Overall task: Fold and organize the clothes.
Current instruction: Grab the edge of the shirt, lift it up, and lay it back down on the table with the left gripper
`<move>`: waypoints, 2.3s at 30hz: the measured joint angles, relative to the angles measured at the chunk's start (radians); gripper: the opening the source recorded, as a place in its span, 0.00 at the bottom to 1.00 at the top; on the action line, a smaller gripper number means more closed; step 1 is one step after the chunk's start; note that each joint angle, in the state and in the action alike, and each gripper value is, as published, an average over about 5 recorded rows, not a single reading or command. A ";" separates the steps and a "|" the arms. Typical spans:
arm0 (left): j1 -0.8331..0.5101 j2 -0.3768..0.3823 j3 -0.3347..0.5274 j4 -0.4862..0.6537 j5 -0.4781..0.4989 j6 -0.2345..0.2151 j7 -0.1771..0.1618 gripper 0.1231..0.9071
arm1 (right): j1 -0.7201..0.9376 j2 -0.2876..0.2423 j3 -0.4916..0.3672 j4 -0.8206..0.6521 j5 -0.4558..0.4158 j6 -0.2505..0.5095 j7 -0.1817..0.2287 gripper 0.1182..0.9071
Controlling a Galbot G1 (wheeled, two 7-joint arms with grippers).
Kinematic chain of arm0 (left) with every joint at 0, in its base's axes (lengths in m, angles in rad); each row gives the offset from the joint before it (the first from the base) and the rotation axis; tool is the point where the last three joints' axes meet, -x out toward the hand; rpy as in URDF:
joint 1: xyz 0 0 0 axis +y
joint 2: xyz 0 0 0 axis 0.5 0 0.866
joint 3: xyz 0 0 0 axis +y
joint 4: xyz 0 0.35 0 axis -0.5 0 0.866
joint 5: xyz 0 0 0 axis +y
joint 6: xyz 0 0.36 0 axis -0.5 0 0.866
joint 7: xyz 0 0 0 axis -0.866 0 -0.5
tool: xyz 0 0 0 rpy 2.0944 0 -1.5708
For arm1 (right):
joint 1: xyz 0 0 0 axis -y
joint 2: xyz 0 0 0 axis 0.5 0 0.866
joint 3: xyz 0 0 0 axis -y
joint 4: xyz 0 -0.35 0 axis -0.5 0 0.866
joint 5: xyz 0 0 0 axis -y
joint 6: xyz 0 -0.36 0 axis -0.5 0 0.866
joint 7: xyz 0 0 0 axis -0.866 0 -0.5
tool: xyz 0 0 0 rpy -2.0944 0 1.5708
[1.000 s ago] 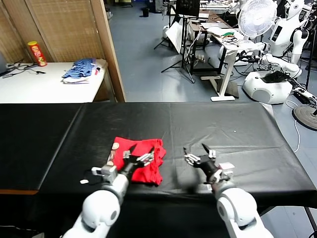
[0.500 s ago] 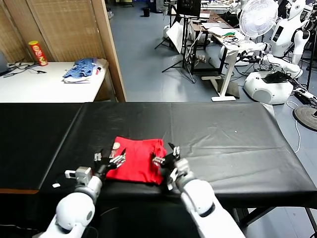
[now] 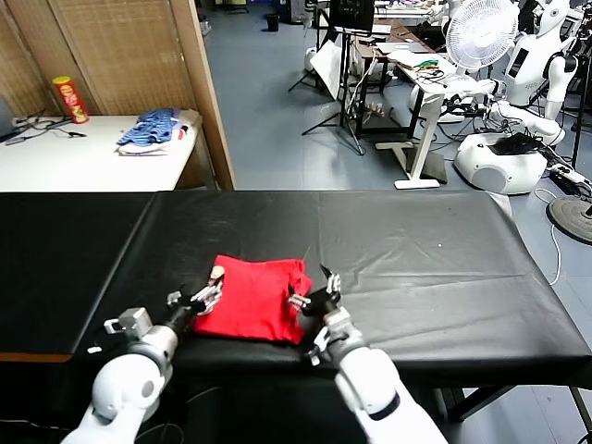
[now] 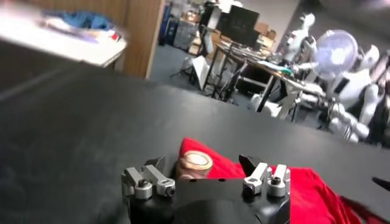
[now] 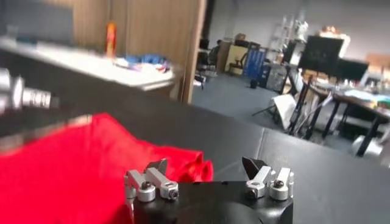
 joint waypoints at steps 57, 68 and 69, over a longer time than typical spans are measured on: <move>0.080 0.115 0.110 -0.148 0.728 -0.114 0.010 0.02 | -0.233 0.021 0.263 0.221 -0.033 -0.153 0.066 0.86; 0.048 0.050 0.293 -0.074 0.745 -0.276 0.057 0.28 | -0.206 -0.036 0.231 0.202 0.135 -0.227 -0.037 0.86; 0.053 0.055 0.293 -0.078 0.739 -0.297 0.076 0.37 | -0.199 -0.037 0.223 0.194 0.156 -0.232 -0.037 0.86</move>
